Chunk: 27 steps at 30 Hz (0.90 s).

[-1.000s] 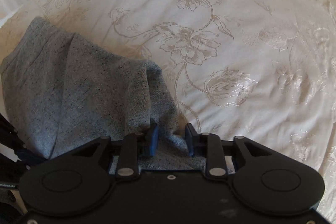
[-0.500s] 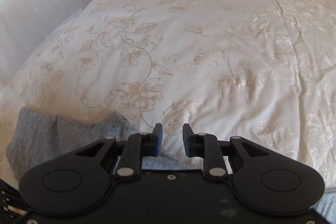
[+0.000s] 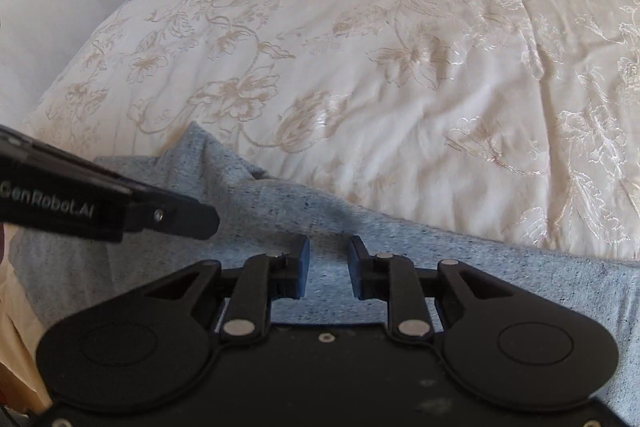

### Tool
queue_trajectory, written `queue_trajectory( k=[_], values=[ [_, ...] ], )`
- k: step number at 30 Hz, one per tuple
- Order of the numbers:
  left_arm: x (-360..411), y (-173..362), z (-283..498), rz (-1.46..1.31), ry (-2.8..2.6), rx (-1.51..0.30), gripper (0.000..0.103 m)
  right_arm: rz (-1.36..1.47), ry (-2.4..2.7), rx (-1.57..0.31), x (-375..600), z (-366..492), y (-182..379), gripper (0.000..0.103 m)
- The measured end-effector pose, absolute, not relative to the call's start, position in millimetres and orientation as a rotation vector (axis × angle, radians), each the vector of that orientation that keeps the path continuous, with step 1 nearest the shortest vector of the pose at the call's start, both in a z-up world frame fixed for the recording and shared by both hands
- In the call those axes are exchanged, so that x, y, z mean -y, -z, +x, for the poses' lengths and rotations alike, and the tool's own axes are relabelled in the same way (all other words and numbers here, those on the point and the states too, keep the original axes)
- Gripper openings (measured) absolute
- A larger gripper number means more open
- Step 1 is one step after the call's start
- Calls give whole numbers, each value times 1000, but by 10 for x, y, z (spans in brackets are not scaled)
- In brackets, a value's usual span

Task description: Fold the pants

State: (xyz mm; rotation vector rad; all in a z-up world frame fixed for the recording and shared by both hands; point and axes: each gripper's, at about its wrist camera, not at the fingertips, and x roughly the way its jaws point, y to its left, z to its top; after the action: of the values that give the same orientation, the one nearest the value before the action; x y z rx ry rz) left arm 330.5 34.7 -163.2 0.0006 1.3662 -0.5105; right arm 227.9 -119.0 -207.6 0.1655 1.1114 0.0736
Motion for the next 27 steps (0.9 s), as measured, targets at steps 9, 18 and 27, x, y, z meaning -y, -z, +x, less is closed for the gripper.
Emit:
queue_trajectory(
  k=[9,18,27],
  values=[
    [-793,2011,3519,-113,310,-1398,11,152,238,-1115,2235,2006,2205,21],
    [-700,1512,2975,-11,106,-1323,12,246,423,-1096,3285,1389,2161,20],
    [189,1358,2007,38,154,-1329,13,445,527,-997,4235,231,1710,26]
  ],
)
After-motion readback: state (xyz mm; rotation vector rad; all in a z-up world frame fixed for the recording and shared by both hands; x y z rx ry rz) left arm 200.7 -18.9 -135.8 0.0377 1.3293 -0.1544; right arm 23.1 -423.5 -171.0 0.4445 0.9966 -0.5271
